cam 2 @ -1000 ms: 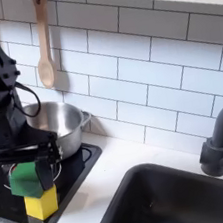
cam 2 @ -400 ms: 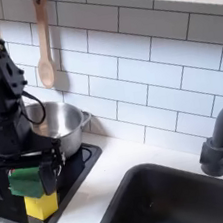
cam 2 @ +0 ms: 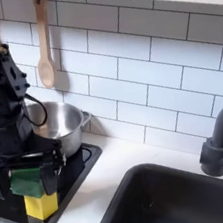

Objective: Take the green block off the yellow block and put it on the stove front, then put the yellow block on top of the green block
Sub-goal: 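Take the green block off the yellow block and put it on the stove front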

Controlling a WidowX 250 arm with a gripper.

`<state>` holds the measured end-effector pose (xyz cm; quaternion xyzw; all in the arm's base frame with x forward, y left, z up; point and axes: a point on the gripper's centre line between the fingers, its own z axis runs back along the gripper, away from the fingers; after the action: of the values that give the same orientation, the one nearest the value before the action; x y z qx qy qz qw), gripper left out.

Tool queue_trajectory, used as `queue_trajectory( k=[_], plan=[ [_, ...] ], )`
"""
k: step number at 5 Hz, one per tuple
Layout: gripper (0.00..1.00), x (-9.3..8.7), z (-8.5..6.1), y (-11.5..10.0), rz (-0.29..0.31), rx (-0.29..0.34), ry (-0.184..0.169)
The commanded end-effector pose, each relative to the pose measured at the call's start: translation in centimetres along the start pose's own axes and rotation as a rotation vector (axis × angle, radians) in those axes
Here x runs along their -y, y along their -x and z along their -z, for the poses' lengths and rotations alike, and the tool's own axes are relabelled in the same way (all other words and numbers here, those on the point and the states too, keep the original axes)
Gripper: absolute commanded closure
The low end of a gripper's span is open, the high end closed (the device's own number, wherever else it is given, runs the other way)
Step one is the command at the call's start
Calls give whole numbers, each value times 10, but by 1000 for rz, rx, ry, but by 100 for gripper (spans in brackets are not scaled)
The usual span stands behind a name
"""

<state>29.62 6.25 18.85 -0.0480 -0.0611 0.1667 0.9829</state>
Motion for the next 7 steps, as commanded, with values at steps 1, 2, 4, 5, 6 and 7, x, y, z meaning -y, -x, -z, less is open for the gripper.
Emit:
queue_trajectory(
  k=[1,2,4,5,6,7],
  plan=[
    [0,-10,7,-5,-22,-9,-5],
    [0,-14,9,-6,-32,-15,-8],
    [0,-11,11,-5,-20,-12,5],
    [2,-12,10,-7,-26,22,19],
    [100,-11,13,-6,-39,16,3],
    [100,-12,9,-4,-48,30,13]
  ],
)
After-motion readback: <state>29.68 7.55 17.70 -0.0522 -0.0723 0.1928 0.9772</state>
